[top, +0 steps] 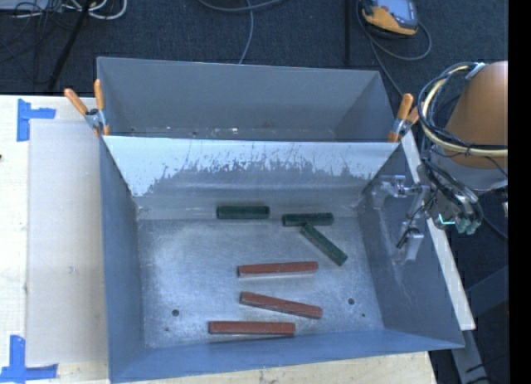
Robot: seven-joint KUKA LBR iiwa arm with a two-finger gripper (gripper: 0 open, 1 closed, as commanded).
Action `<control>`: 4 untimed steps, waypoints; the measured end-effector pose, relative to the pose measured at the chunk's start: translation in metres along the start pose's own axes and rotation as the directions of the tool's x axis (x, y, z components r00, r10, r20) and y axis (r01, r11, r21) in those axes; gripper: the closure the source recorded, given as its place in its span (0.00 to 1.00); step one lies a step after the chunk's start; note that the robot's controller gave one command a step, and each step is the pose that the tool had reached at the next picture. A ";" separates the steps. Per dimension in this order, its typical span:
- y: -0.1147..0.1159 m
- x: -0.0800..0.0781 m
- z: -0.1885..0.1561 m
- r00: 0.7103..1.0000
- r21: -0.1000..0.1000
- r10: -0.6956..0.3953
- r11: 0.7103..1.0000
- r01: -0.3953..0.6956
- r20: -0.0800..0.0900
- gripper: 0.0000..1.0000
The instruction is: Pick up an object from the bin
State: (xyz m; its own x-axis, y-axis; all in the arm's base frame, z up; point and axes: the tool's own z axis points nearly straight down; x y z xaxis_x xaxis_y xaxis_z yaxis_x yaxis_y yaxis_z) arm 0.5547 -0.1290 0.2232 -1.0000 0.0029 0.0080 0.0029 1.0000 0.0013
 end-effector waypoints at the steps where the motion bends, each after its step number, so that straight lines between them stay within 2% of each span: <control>1: 0.032 -0.019 0.158 0.980 -0.001 -0.201 0.980 0.201 0.002 0.00; 2: 0.084 -0.061 0.153 0.944 0.003 -0.329 0.944 0.329 0.007 0.00; 3: 0.133 -0.003 0.154 0.883 0.001 -0.470 0.883 0.470 0.005 0.00; 4: 0.154 0.035 0.128 0.828 0.003 -0.560 0.828 0.560 0.004 0.00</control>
Offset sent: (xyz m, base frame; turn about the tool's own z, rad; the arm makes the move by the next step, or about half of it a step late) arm 0.0196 0.0311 -0.1532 -0.2031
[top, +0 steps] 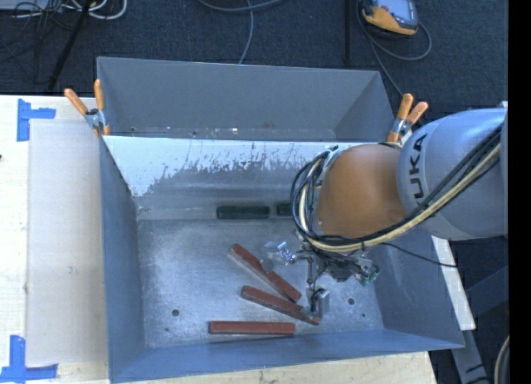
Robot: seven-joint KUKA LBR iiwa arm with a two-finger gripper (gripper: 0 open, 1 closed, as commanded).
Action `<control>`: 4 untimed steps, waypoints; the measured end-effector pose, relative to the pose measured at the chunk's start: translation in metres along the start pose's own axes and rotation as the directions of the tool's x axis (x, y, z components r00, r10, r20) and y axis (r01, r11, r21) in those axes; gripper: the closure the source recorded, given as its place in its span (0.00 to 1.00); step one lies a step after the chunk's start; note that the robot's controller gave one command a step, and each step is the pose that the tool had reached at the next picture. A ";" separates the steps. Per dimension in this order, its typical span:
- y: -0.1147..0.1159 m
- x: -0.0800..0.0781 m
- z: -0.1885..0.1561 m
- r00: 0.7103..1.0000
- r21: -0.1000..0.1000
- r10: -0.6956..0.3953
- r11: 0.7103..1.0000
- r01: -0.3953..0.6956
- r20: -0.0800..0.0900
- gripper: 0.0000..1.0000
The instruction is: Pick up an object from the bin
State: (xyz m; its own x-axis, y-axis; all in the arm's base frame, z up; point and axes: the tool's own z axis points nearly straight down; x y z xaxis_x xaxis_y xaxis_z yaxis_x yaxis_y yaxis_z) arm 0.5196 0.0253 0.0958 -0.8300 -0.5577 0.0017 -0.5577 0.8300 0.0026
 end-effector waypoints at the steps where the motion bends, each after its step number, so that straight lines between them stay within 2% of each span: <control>1: 0.013 -0.027 0.022 0.988 0.002 0.156 0.988 -0.156 0.002 0.00; 2: 0.012 -0.031 0.016 0.988 0.005 0.152 0.988 -0.152 0.012 1.00; 3: 0.014 -0.028 0.022 0.989 0.002 0.151 0.989 -0.151 0.003 0.00; 4: -0.017 -0.055 0.021 0.966 0.002 0.259 0.966 -0.259 0.005 0.00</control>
Offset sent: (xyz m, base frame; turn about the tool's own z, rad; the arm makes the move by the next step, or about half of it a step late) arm 0.0150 0.0256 -0.0222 0.1570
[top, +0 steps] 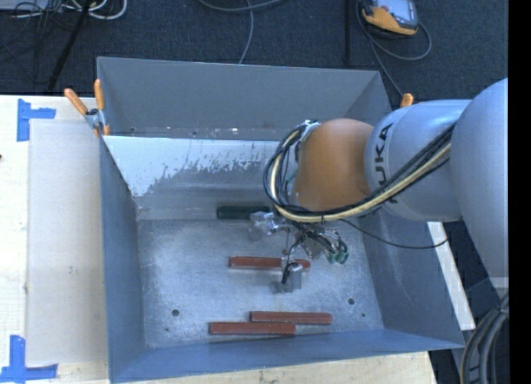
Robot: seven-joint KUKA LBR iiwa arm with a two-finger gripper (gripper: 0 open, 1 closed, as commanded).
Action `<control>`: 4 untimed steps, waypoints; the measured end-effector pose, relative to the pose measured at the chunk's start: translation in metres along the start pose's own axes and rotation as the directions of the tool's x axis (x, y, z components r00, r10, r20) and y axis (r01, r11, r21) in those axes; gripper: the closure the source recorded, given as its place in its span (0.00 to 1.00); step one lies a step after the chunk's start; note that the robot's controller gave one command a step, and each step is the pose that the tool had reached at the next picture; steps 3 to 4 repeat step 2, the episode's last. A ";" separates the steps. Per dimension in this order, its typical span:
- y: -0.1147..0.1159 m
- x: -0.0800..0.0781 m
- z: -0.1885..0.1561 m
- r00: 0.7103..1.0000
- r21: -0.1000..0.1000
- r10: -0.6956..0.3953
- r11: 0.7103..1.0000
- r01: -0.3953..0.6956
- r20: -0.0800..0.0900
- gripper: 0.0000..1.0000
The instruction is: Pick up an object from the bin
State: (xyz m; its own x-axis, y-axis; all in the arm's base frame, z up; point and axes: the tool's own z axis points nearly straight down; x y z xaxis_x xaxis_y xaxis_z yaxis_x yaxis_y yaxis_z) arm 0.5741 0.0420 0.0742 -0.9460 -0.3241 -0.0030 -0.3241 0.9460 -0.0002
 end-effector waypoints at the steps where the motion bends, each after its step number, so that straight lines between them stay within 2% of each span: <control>1: 0.001 0.001 0.000 1.000 0.000 -0.003 1.000 0.003 -0.002 1.00; 2: -0.018 0.002 -0.160 0.998 0.003 -0.065 0.998 0.065 0.006 1.00; 4: -0.018 0.002 -0.160 0.998 0.003 -0.065 0.998 0.065 0.006 1.00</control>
Offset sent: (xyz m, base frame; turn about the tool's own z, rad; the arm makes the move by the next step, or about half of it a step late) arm 0.0000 0.0000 0.0000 0.0000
